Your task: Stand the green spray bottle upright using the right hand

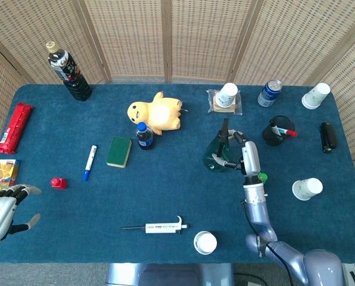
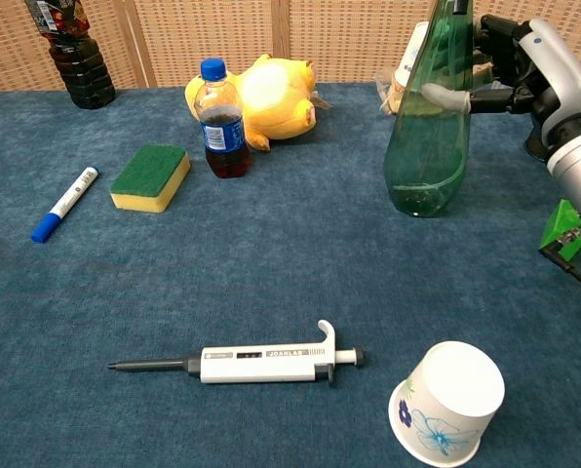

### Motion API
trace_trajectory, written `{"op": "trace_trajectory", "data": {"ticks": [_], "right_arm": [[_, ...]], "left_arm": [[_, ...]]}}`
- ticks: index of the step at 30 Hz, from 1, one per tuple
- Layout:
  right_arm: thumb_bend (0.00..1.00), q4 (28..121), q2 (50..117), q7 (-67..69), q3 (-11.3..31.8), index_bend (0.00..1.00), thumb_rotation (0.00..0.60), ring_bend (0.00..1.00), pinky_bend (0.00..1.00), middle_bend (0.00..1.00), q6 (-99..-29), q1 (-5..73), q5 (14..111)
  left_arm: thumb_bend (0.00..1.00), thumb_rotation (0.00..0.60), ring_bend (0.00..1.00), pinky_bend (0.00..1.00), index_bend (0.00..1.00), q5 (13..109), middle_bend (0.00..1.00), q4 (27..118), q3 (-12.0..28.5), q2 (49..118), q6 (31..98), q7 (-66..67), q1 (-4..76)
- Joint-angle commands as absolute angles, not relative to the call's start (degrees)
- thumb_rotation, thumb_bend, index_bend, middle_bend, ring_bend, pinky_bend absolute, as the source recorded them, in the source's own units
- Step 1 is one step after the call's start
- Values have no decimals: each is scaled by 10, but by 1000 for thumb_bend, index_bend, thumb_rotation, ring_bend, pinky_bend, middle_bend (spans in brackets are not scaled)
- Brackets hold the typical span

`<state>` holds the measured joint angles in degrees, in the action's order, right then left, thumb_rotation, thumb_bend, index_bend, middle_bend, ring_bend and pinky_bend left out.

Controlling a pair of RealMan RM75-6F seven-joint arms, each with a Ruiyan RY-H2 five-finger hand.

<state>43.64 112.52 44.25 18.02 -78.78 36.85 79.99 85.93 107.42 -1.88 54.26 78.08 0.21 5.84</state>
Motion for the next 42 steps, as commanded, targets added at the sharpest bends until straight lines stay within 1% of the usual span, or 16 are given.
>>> {"op": "trace_trajectory", "data": {"ticks": [1,4,12,14,17,19,27,35,42], "right_arm": [[226,440,1122,442,180,360,600,316,393,451,-785,368,800],[197,443,1120,442,182,329,600,304,378,444,-784,368,798],[165,450,1114,440,182,259,600,286,353,439,-779,367,797],[148,453,1112,440,182,247,587,281,343,433,-777,367,797],[112,458,1108,440,181,227,523,271,330,424,-775,367,799],[92,461,1105,439,181,219,459,266,322,419,-774,368,799],[48,476,1096,431,183,194,341,245,289,400,-766,367,795],[43,486,1089,429,181,175,286,225,251,384,-759,367,796],[44,489,1087,430,182,167,266,220,244,376,-757,368,796]], "left_arm": [[328,600,256,228,312,859,334,1075,-19,543,781,3,59],[329,600,256,228,312,859,334,1075,-19,543,780,3,59],[328,600,256,227,310,859,332,1075,-19,543,781,3,59],[328,600,256,227,310,860,332,1075,-19,543,781,3,59],[327,600,256,227,310,860,331,1075,-19,542,781,2,59],[327,600,256,227,310,861,331,1075,-19,542,782,1,59],[329,600,255,226,310,862,331,1074,-19,542,784,-1,59],[328,600,256,226,309,863,331,1074,-20,542,784,-1,59],[327,600,255,226,300,864,331,1075,-19,542,786,-1,59]]}}
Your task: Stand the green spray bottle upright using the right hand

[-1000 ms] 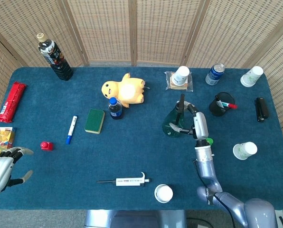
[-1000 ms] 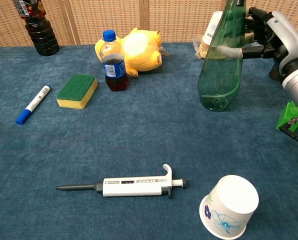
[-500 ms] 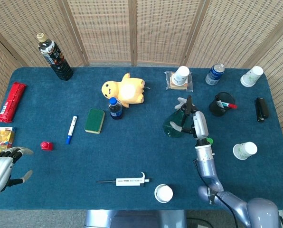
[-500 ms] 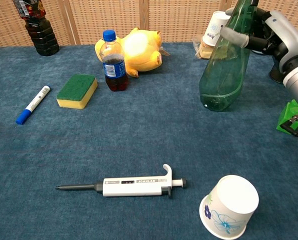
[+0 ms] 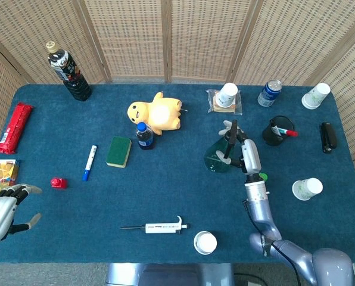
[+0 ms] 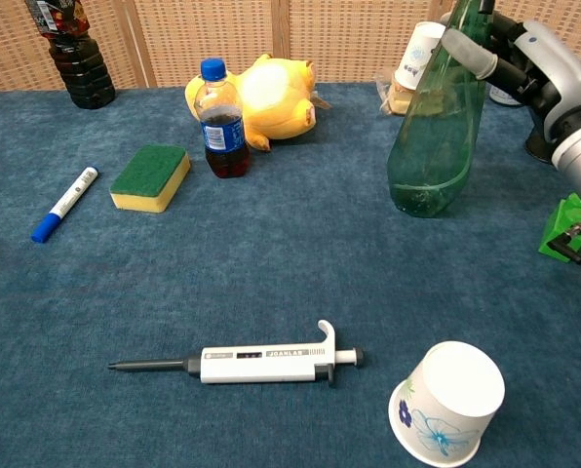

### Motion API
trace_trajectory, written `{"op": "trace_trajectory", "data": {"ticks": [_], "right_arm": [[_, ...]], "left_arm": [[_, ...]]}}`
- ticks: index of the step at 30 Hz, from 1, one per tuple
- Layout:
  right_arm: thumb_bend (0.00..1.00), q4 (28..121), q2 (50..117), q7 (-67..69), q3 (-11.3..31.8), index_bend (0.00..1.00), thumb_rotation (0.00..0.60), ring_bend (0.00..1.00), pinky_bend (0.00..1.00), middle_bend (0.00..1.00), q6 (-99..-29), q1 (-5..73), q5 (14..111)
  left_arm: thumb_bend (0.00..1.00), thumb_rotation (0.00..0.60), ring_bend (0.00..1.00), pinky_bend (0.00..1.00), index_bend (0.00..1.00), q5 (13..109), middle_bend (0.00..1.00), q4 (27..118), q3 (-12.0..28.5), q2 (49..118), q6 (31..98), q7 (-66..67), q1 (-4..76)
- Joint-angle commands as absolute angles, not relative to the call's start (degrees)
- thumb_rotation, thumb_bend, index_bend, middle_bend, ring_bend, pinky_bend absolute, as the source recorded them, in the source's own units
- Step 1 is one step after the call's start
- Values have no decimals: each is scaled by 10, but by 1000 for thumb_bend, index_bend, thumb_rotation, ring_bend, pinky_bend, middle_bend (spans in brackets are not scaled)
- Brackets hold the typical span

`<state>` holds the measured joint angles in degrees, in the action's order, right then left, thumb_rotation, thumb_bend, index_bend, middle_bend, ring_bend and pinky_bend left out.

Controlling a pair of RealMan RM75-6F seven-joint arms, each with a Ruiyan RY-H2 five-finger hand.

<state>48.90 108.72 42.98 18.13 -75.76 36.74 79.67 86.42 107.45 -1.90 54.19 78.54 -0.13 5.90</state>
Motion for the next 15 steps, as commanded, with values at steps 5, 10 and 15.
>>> {"op": "trace_trajectory", "data": {"ticks": [5,10,15], "right_arm": [[43,490,1083,431,183,165,264,219,243,376,-760,364,795],[44,492,1077,434,184,161,264,219,239,376,-763,358,792],[44,493,1069,436,185,161,266,219,238,376,-766,351,790]], "left_arm": [[328,600,255,226,297,865,331,1076,-18,541,787,-1,59],[328,600,255,226,296,868,331,1078,-18,542,787,1,61],[329,600,255,226,295,869,331,1081,-17,542,788,4,62]]}}
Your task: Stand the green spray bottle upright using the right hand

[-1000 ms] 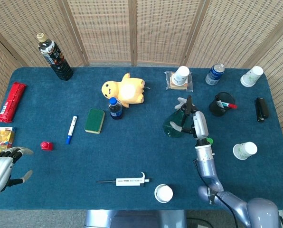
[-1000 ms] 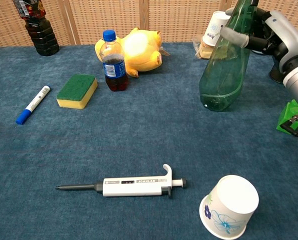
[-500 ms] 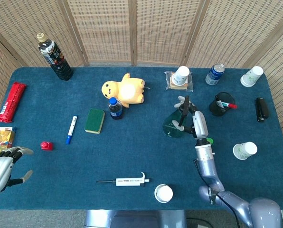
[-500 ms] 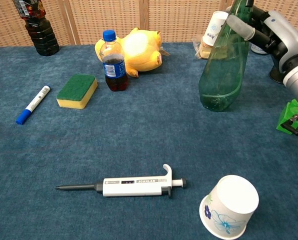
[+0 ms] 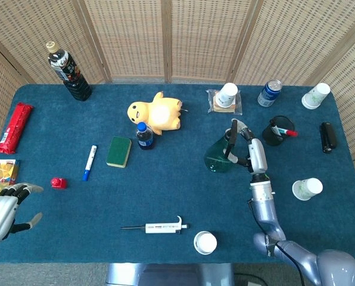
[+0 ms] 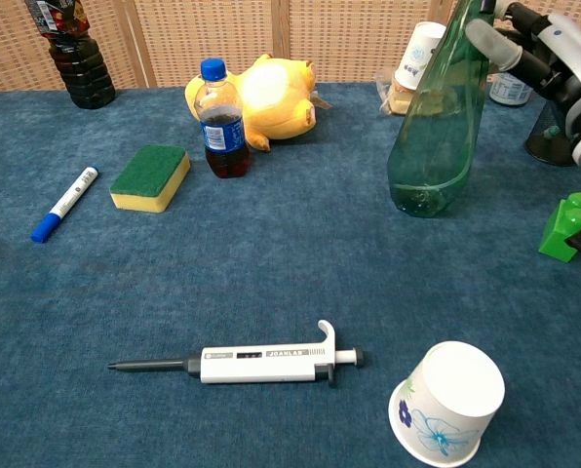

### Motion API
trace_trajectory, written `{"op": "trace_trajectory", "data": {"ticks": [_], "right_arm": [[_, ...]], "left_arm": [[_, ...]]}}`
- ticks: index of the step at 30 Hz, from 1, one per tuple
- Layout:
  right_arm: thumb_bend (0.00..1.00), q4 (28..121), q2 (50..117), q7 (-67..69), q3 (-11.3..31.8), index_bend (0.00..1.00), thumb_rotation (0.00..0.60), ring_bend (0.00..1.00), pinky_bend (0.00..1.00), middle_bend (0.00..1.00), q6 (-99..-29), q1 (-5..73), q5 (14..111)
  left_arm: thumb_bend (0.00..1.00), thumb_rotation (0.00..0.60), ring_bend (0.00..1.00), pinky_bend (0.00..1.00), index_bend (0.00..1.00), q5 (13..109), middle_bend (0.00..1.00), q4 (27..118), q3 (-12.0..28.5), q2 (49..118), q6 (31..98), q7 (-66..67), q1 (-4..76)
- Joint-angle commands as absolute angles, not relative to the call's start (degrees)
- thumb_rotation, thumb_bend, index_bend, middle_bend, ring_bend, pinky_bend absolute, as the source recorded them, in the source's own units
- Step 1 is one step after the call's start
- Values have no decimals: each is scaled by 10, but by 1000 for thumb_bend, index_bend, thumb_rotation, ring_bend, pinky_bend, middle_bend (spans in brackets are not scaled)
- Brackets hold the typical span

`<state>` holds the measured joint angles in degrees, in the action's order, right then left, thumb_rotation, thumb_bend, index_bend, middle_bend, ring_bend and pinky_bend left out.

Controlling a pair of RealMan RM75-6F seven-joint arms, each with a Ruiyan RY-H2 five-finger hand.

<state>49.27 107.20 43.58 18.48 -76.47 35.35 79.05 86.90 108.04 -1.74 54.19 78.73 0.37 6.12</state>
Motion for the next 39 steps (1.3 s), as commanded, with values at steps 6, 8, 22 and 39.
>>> {"op": "trace_trajectory", "data": {"ticks": [6,8,22,39], "right_arm": [[46,491,1056,441,181,161,267,220,238,376,-770,336,787],[47,490,1050,444,179,161,266,219,238,376,-773,328,787],[335,478,970,474,140,332,573,331,320,460,-799,258,807],[350,595,781,381,69,617,600,481,536,622,-765,221,866]], "left_arm": [[328,600,255,226,295,871,331,1085,-17,541,786,9,63],[329,600,255,226,295,873,331,1087,-17,542,787,10,64],[328,600,256,230,296,870,336,1092,-13,544,798,16,61],[329,600,263,237,308,830,341,1052,-15,556,800,-11,43]]}}
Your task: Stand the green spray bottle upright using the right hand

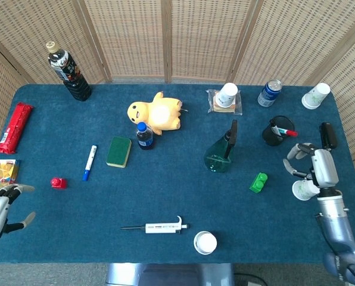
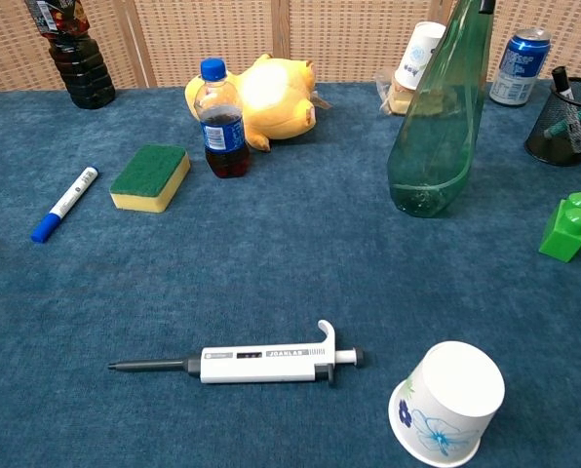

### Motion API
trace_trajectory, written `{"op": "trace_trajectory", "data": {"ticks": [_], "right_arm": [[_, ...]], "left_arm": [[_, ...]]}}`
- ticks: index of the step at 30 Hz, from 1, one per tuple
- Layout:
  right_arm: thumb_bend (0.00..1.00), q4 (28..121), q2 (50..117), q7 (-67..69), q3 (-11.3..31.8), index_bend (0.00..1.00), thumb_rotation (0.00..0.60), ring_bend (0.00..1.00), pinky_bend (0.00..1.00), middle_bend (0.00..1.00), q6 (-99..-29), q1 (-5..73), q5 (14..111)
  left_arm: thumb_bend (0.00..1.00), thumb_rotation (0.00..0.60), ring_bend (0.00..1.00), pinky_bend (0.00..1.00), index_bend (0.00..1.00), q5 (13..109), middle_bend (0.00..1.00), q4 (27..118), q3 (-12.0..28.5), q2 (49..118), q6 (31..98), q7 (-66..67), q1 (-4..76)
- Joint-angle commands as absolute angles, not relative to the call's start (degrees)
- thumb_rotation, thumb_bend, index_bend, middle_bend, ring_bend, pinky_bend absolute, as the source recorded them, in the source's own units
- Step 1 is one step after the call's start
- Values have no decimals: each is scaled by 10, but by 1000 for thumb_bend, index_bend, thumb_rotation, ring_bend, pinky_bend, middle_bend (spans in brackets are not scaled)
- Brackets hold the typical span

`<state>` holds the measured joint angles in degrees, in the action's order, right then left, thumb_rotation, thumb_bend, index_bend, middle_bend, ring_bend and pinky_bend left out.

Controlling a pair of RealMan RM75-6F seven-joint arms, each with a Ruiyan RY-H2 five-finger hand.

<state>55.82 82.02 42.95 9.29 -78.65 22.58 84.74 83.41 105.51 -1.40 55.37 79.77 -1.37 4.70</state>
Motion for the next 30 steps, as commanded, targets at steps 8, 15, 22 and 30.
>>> {"op": "trace_trajectory", "data": {"ticks": [8,15,22,30], "right_arm": [[342,700,682,188,31,615,600,488,536,622,-734,205,876],[330,834,613,45,32,612,600,481,533,610,-712,173,802],[325,886,597,2,41,610,600,473,524,606,-748,141,770],[310,908,597,-3,44,613,600,473,524,605,-757,122,753]], "left_arm": [[328,600,263,237,321,820,341,1033,-27,556,816,-19,18],[328,600,263,237,322,824,340,1020,-35,561,829,-37,0],[328,600,263,237,322,832,340,1013,-37,563,839,-42,-9],[328,600,263,235,323,839,340,1003,-35,572,836,-49,-10]]}}
